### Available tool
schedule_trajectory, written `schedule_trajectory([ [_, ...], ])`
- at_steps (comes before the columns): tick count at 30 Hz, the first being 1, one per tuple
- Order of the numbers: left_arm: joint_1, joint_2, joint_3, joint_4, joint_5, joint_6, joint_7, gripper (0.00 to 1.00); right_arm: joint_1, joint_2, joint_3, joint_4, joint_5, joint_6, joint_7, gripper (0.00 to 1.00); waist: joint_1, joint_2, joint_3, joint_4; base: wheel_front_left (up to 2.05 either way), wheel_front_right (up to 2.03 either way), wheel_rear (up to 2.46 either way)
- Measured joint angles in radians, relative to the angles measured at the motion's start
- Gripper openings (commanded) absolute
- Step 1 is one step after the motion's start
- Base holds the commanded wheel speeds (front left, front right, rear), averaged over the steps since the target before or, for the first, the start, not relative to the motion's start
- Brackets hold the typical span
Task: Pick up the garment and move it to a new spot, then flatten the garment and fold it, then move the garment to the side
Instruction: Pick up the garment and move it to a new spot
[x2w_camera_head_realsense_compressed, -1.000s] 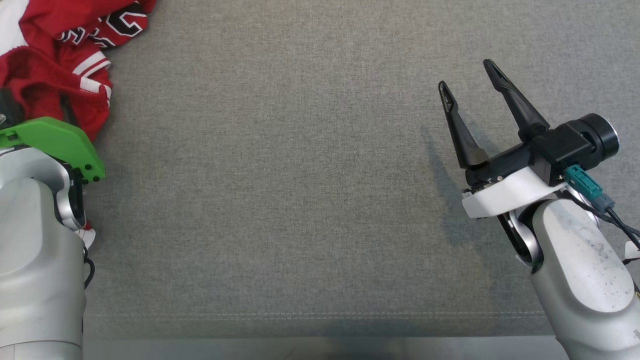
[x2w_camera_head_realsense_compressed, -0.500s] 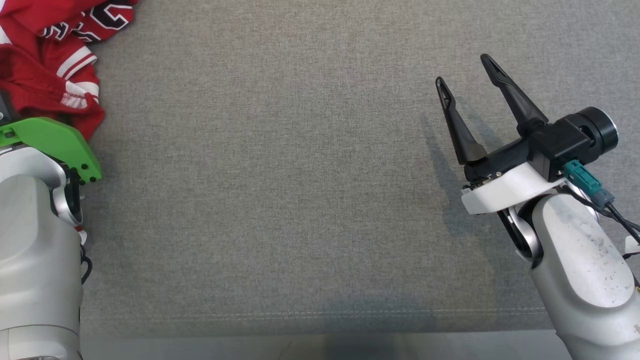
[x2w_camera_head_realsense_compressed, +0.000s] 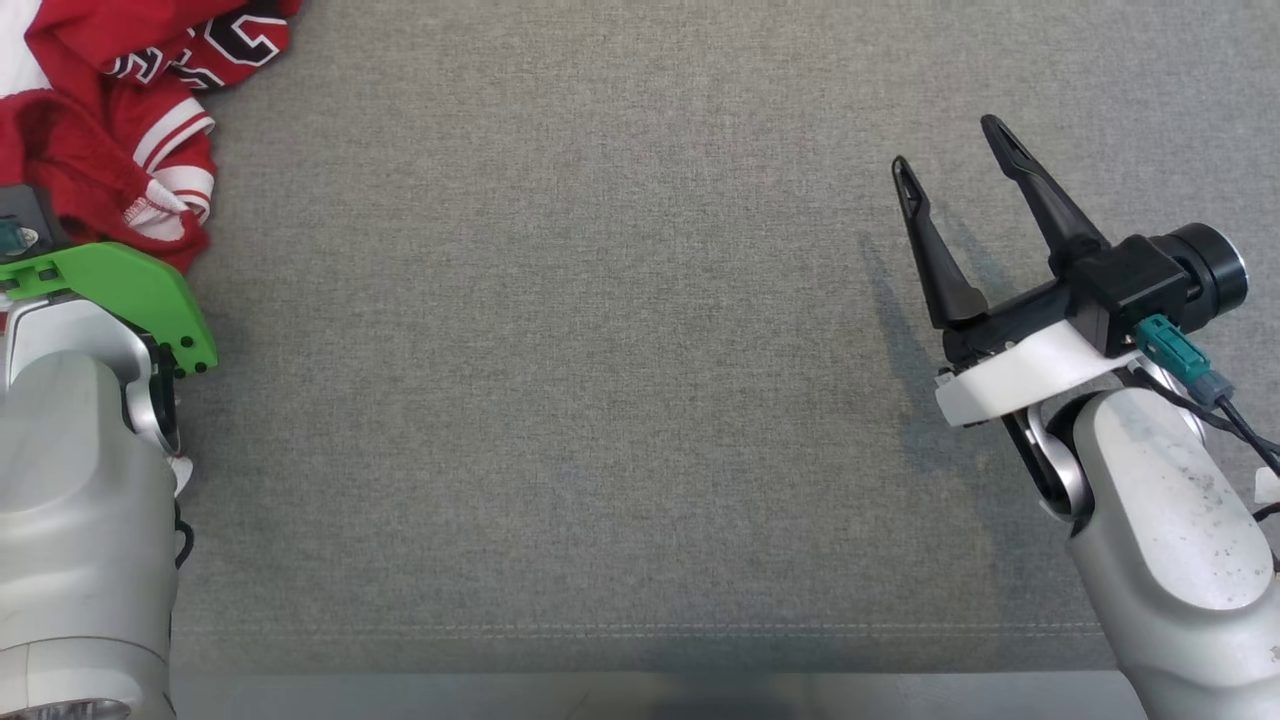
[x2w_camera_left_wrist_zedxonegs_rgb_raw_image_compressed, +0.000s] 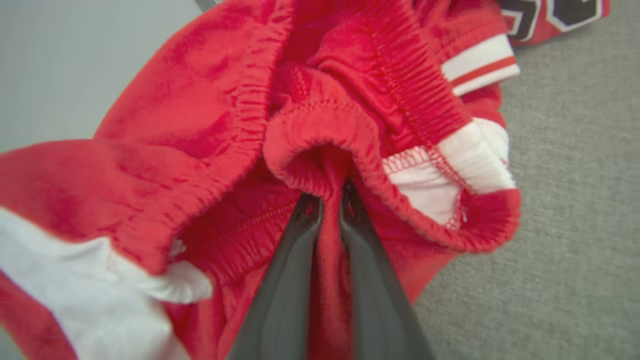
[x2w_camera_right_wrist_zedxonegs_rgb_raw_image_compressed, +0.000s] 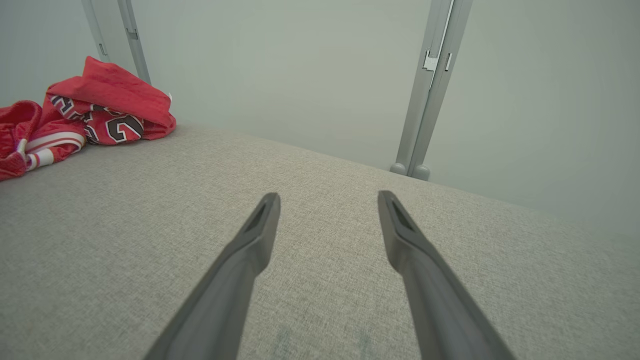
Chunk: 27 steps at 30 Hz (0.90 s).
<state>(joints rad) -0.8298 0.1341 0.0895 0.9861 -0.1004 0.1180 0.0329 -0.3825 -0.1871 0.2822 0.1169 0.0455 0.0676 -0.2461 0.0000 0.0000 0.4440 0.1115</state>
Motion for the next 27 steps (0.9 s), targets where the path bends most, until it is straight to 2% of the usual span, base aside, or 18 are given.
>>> schedule_trajectory([
  [14, 0.016, -0.025, 0.009, 0.04, -0.016, -0.001, -0.122, 0.0, 0.04, 0.037, -0.013, 0.074, 0.028, -0.017, -0.004, 1.0, 0.0, 0.0, -0.113, 0.028, 0.0, 0.0, 0.0],
  [27, 0.095, -0.03, -0.007, 0.058, -0.017, -0.033, -0.215, 0.0, 0.131, 0.069, -0.028, 0.117, 0.069, -0.036, -0.006, 1.0, 0.0, 0.0, -0.268, 0.027, 0.0, 0.0, 0.0],
])
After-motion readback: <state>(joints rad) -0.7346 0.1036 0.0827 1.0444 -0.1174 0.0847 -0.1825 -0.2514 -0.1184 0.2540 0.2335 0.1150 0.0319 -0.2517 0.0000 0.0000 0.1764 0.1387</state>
